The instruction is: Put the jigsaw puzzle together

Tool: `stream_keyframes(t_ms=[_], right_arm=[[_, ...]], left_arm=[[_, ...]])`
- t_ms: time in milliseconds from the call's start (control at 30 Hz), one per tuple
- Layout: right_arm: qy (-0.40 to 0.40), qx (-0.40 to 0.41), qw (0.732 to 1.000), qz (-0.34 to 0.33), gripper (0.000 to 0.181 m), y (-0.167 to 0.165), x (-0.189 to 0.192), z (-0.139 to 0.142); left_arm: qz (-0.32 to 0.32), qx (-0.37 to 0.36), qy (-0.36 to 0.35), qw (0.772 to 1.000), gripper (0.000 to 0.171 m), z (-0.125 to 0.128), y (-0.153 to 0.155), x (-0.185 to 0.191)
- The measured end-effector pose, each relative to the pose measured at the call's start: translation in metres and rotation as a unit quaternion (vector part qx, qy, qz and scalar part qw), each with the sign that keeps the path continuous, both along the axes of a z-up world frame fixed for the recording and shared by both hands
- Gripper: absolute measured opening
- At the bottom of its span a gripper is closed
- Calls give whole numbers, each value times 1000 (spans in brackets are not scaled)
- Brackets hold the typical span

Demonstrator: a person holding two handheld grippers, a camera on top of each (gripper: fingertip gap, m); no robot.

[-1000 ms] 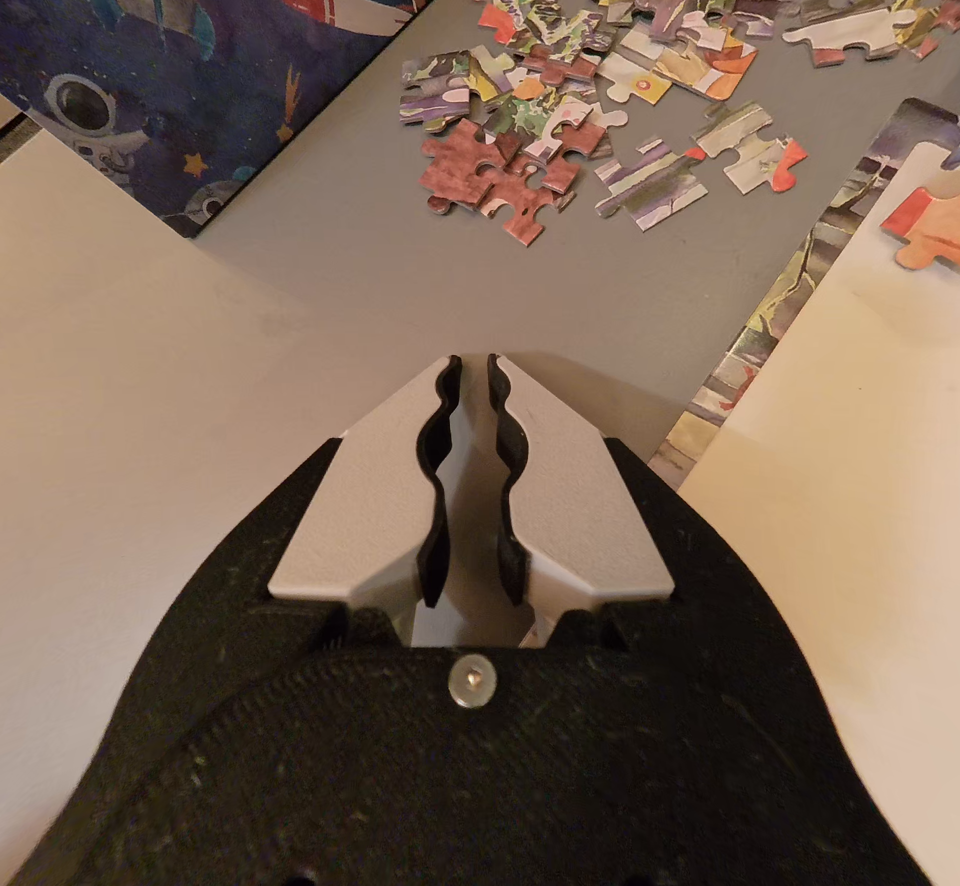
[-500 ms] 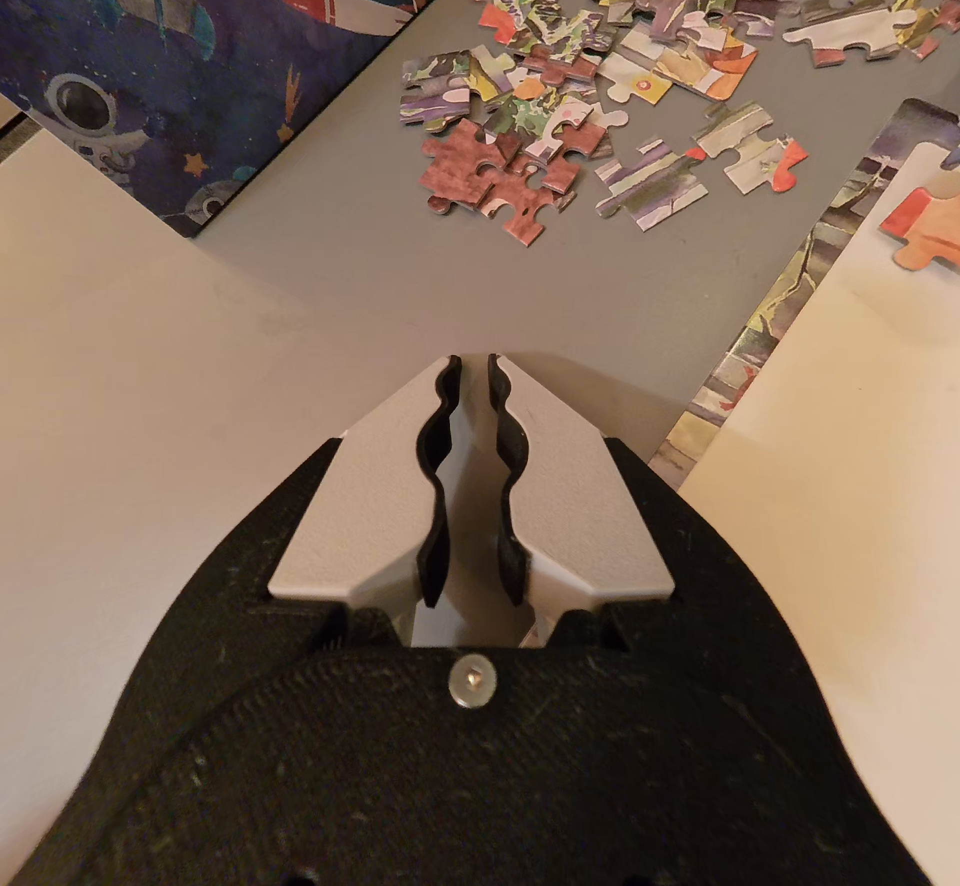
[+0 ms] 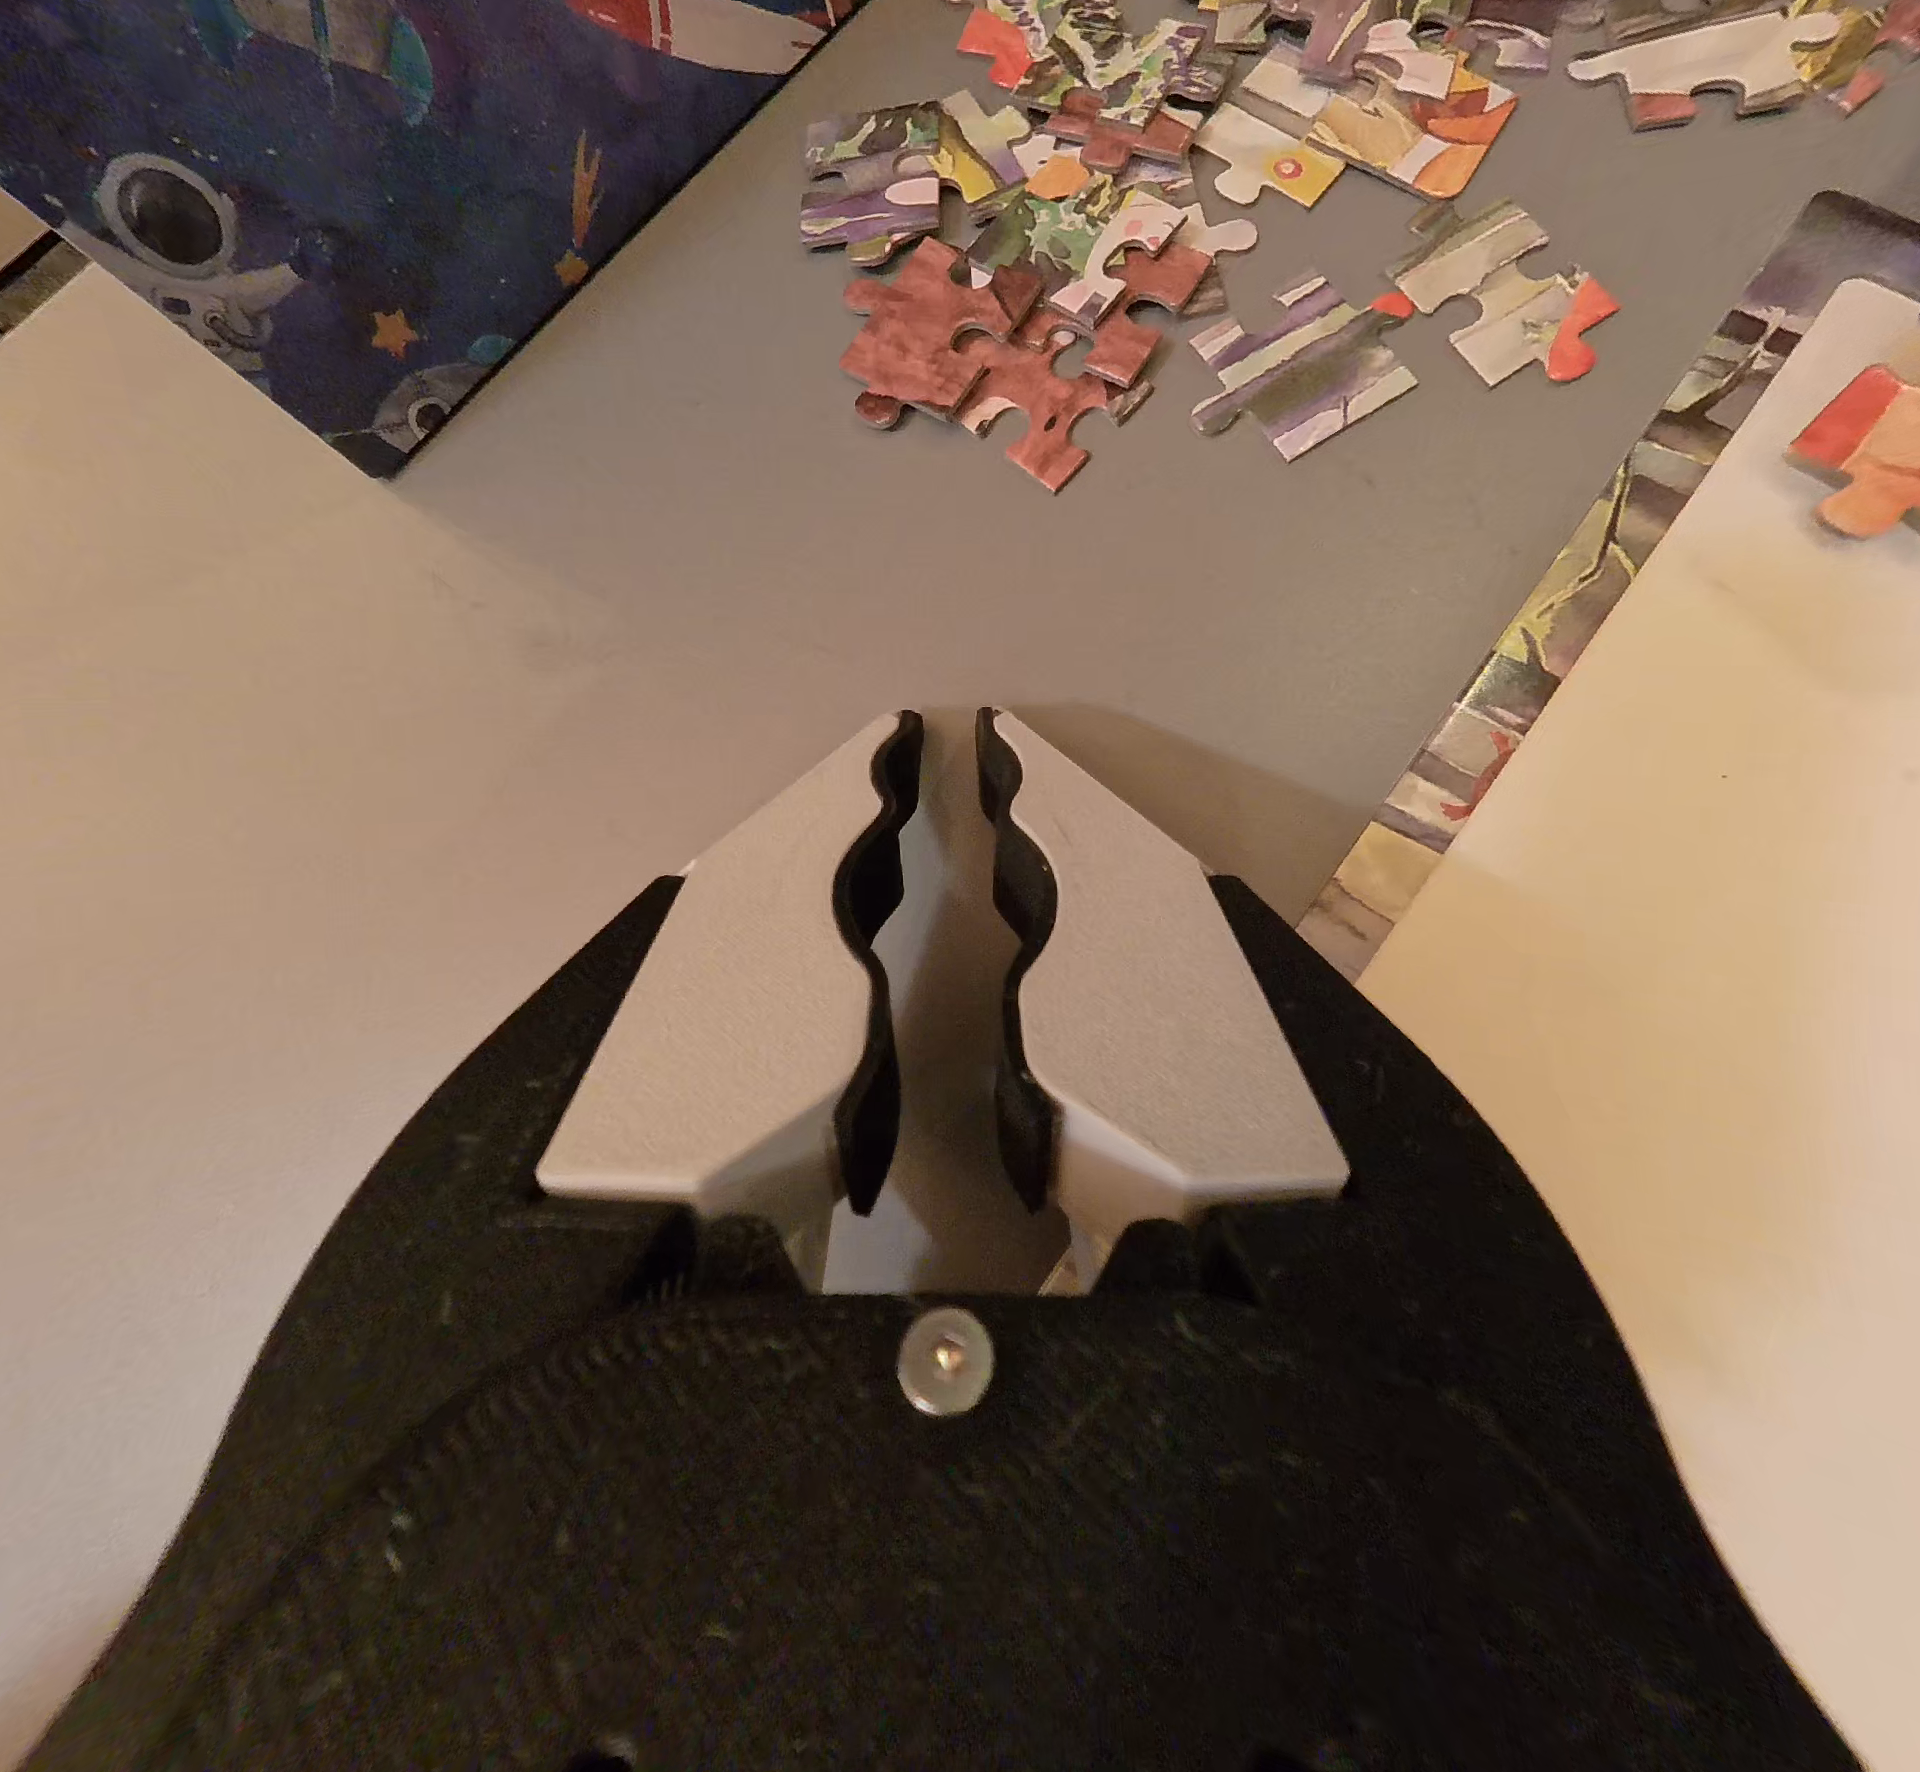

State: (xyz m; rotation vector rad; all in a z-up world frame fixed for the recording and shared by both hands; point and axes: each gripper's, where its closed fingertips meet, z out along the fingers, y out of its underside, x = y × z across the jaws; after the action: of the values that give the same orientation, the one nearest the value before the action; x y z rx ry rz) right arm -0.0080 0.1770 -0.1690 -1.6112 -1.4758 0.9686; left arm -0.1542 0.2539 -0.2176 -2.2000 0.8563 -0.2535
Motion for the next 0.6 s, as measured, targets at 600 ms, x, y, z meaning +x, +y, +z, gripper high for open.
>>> stream_keyframes(t_ms=[600], right_arm=[[66, -16, 997, 28, 20, -12, -4, 26]], left_arm=[[-45, -24, -208, 977, 10, 55, -21, 28]])
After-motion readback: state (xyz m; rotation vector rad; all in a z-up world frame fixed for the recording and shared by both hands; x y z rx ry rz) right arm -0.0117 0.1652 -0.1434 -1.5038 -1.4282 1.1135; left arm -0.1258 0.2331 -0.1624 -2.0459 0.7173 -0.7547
